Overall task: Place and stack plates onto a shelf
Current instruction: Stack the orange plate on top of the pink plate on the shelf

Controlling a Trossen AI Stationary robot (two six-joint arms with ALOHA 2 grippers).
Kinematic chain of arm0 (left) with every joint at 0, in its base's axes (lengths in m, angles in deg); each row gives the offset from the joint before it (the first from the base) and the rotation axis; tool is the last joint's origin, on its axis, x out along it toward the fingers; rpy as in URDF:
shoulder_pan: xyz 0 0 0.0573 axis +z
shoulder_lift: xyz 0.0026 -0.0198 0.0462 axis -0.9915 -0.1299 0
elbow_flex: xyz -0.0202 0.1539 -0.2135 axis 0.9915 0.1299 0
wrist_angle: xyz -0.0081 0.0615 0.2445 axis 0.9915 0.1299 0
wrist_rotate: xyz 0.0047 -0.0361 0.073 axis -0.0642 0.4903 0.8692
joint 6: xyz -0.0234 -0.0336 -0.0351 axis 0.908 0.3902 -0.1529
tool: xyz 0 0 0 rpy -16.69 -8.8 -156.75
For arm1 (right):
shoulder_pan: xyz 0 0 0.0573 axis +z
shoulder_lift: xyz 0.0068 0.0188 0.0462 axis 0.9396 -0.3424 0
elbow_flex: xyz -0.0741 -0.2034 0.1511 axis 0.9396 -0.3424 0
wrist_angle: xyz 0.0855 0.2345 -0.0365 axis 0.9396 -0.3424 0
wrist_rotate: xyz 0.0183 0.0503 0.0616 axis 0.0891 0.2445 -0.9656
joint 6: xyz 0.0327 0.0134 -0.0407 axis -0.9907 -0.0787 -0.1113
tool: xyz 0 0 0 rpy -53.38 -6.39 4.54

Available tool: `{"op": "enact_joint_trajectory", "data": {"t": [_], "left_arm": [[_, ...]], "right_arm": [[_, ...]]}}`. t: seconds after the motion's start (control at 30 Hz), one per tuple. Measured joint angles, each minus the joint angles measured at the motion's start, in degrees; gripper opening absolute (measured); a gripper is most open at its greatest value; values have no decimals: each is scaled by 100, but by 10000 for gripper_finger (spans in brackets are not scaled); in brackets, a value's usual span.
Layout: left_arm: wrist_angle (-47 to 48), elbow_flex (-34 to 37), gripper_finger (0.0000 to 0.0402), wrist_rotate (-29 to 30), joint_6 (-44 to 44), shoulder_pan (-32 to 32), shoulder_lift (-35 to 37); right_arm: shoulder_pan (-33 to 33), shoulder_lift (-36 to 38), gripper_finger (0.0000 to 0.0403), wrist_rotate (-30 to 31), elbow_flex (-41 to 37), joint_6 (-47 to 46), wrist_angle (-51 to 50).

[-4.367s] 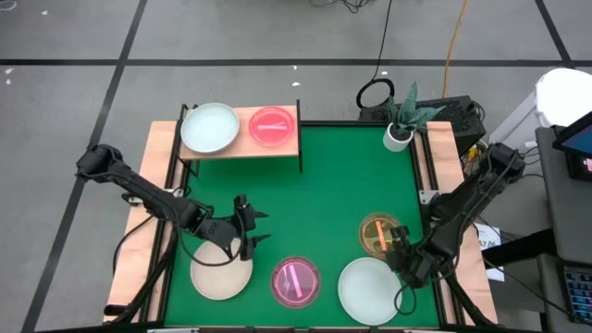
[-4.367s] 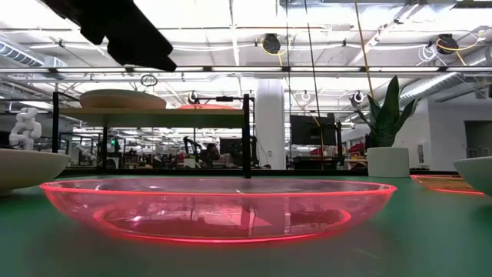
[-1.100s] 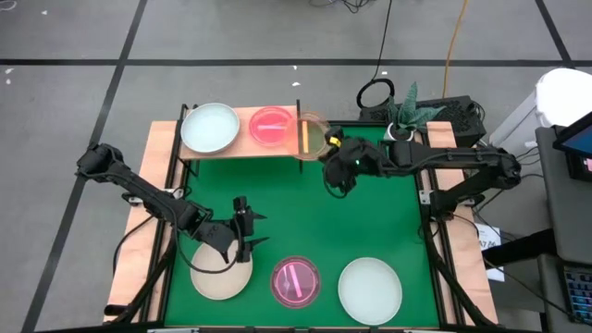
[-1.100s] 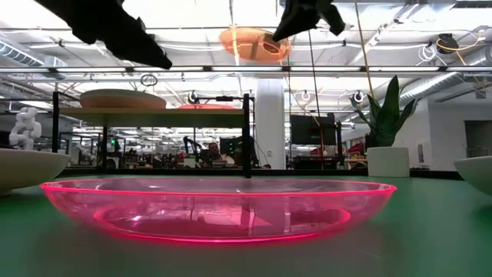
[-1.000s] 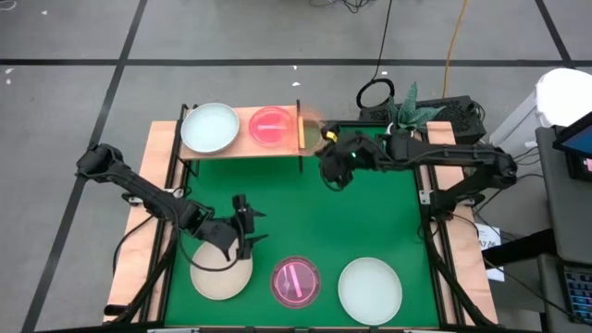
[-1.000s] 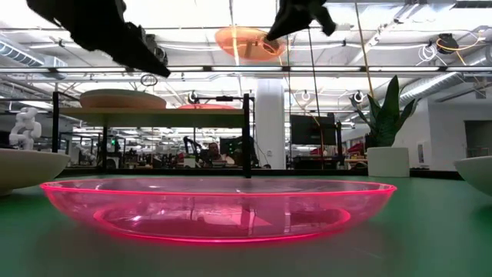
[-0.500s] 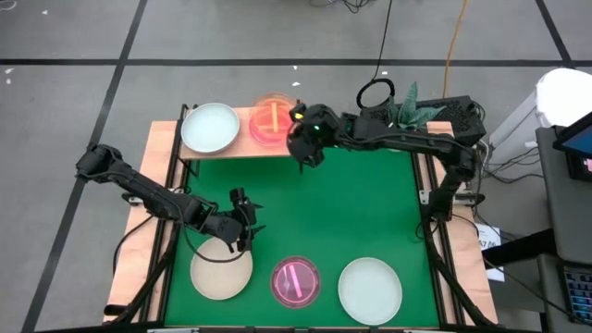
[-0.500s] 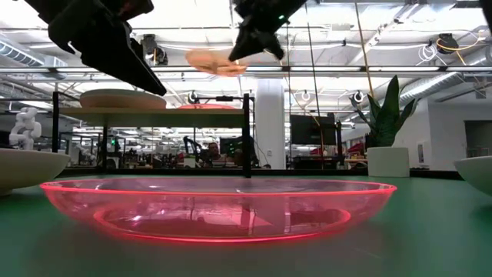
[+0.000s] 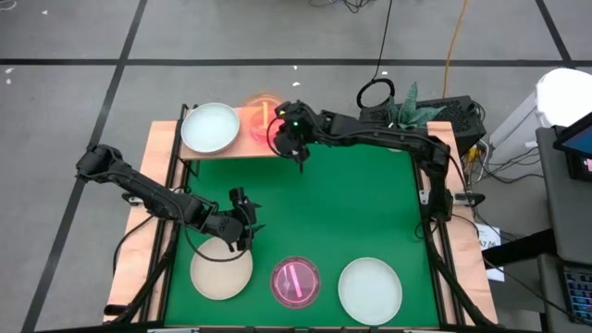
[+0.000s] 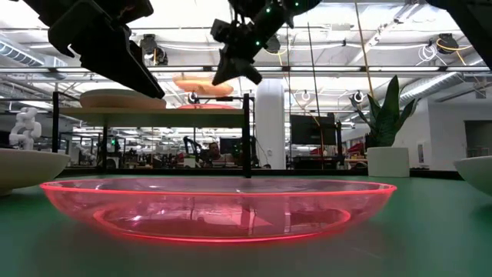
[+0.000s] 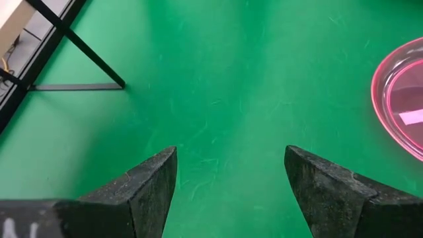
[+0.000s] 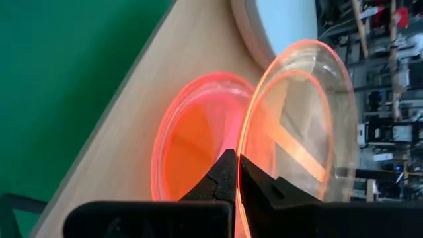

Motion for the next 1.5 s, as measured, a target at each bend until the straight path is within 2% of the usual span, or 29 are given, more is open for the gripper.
{"op": "enact_joint_trajectory", "data": {"t": [0.2,0.53,1.13,1.5], "left_arm": [[14,0,285,-4,2,-7,0],[17,0,285,-37,52,-15,0],[19,0,285,-44,84,-125,0],[19,2,285,-42,83,-125,0]], "right_arm": [[-58,-59,0,-16,0,-135,-89],[-112,-97,0,-435,0,-320,-209],[-143,-95,1,-441,-455,-493,-168],[-130,-95,45,-402,-466,-529,143]]}}
